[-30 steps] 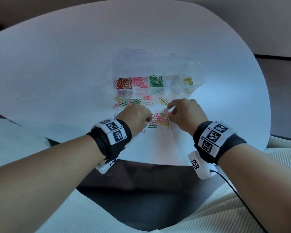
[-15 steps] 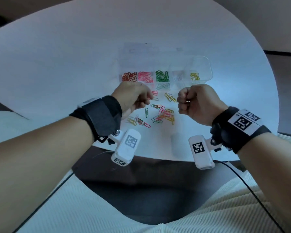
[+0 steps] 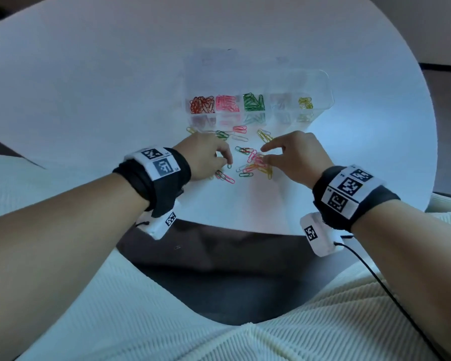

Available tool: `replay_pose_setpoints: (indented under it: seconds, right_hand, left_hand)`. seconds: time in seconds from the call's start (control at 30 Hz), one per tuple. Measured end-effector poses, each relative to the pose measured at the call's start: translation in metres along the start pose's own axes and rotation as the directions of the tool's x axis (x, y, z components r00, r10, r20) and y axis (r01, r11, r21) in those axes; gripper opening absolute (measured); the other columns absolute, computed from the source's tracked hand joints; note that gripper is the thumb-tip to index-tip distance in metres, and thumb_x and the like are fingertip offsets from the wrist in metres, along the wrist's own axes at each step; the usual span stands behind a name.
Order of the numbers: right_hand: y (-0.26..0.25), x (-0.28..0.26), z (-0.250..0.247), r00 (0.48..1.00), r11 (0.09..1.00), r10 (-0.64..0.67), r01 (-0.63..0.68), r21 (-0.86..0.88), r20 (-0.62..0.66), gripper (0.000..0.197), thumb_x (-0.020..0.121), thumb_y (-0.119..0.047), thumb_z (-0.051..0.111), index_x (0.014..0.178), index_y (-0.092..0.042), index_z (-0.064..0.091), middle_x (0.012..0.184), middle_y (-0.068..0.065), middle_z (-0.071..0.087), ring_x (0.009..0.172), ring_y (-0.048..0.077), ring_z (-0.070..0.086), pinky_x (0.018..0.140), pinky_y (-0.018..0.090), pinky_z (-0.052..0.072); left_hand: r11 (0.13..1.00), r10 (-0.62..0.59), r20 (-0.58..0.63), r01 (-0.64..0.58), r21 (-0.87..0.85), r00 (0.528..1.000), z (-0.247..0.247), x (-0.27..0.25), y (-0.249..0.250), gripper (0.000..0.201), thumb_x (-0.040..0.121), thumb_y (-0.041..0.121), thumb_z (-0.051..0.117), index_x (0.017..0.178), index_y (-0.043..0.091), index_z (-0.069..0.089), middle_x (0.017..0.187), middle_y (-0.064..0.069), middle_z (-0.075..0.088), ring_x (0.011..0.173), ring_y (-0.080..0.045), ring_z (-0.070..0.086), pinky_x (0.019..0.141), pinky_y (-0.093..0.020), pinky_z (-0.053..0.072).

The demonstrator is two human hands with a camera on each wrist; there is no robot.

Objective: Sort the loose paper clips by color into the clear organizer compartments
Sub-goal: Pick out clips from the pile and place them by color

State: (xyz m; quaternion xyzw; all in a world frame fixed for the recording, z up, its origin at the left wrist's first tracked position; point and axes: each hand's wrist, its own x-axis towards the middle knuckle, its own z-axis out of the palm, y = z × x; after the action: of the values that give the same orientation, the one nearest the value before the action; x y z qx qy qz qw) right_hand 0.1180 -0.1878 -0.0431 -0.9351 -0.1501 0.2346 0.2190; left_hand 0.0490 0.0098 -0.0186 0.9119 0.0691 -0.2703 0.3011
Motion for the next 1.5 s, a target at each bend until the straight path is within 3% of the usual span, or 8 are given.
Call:
replay_pose_setpoints:
  seconds: [0.17,0.37,0.5,0.77,1.03,1.17,1.33,1.5]
  right_hand:
    - [-0.001,-0.004,0.008,0.999,0.996,-0.027,0.022,-0.092,-0.046,0.024,0.084,-0.045,0.071,0.106,-0.035,0.074,0.095,0.003,0.070,0.082,0.024,0.063,0.065,0.025,0.041]
    - [-0.002,-0.001,0.011,0.998,0.994,0.019,-0.026,-0.103,-0.066,0.012,0.082,-0.039,0.073,0.090,-0.030,0.075,0.089,0.005,0.066,0.071,0.023,0.059,0.060,0.026,0.038]
    - [0.001,-0.001,0.011,0.997,0.993,0.019,-0.027,-0.111,-0.079,0.014,0.084,-0.039,0.071,0.089,-0.027,0.075,0.079,0.002,0.059,0.068,0.022,0.055,0.056,0.025,0.035]
    - [0.002,0.007,-0.003,0.991,0.979,0.095,-0.076,0.189,-0.093,0.008,0.082,-0.022,0.072,0.087,-0.023,0.078,0.067,-0.016,0.060,0.063,-0.002,0.052,0.048,0.002,0.034]
    - [-0.002,0.003,-0.005,0.984,0.930,0.173,-0.148,0.337,-0.048,0.006,0.080,-0.020,0.070,0.081,-0.019,0.076,0.074,-0.010,0.066,0.071,0.004,0.056,0.057,0.016,0.040]
    - [-0.009,0.001,-0.008,0.966,0.864,0.259,-0.228,0.448,-0.007,0.014,0.084,-0.018,0.059,0.070,-0.017,0.062,0.058,-0.006,0.049,0.049,0.011,0.041,0.049,0.023,0.034]
    - [-0.016,-0.002,-0.012,0.942,0.649,0.276,-0.328,0.686,0.190,0.021,0.079,-0.013,0.041,0.063,-0.022,0.029,0.045,-0.008,0.025,0.041,0.013,0.016,0.046,0.024,0.017]
    - [-0.019,-0.008,-0.012,0.940,0.629,0.141,-0.327,0.706,0.310,0.009,0.060,-0.017,0.038,0.067,-0.020,0.034,0.054,-0.004,0.016,0.053,0.018,0.007,0.051,0.027,0.011]
  left_hand:
    - [0.996,0.014,-0.036,-0.017,-0.090,0.999,0.003,0.001,0.000,0.022,0.091,0.012,0.054,0.092,0.024,0.072,0.064,0.009,0.050,0.058,-0.008,0.051,0.052,-0.017,0.040]
    - [0.983,0.139,-0.012,-0.136,0.126,0.990,0.009,0.002,-0.001,0.023,0.081,0.026,0.073,0.104,0.025,0.070,0.067,0.014,0.044,0.064,-0.005,0.043,0.064,-0.025,0.032]
    - [0.974,0.126,0.038,-0.131,0.186,0.991,0.018,0.002,-0.004,0.026,0.082,0.027,0.072,0.107,0.024,0.070,0.101,0.003,0.066,0.100,-0.019,0.059,0.085,-0.026,0.043]
    - [0.971,0.087,0.031,-0.091,0.221,0.996,0.024,0.008,-0.001,0.009,0.086,0.021,0.064,0.092,0.020,0.071,0.088,0.001,0.062,0.091,-0.023,0.060,0.074,-0.028,0.044]
    - [0.971,0.085,-0.001,-0.082,0.226,0.996,0.026,0.015,-0.003,0.011,0.086,0.019,0.061,0.097,0.019,0.062,0.088,0.004,0.053,0.090,-0.020,0.052,0.072,-0.028,0.038]
    - [0.965,0.042,-0.014,-0.037,0.259,0.999,0.024,0.019,-0.001,0.004,0.083,0.017,0.064,0.081,0.018,0.061,0.092,-0.002,0.065,0.092,-0.026,0.060,0.073,-0.031,0.047]
    - [0.958,-0.023,-0.009,0.025,0.286,1.000,0.029,0.021,0.002,0.015,0.078,0.018,0.064,0.091,0.011,0.065,0.095,-0.007,0.066,0.086,-0.030,0.063,0.073,-0.037,0.054]
    - [0.960,0.019,-0.040,-0.007,0.279,0.999,0.023,0.019,0.001,0.017,0.084,0.017,0.062,0.101,0.017,0.060,0.104,-0.004,0.064,0.095,-0.028,0.059,0.071,-0.031,0.043]
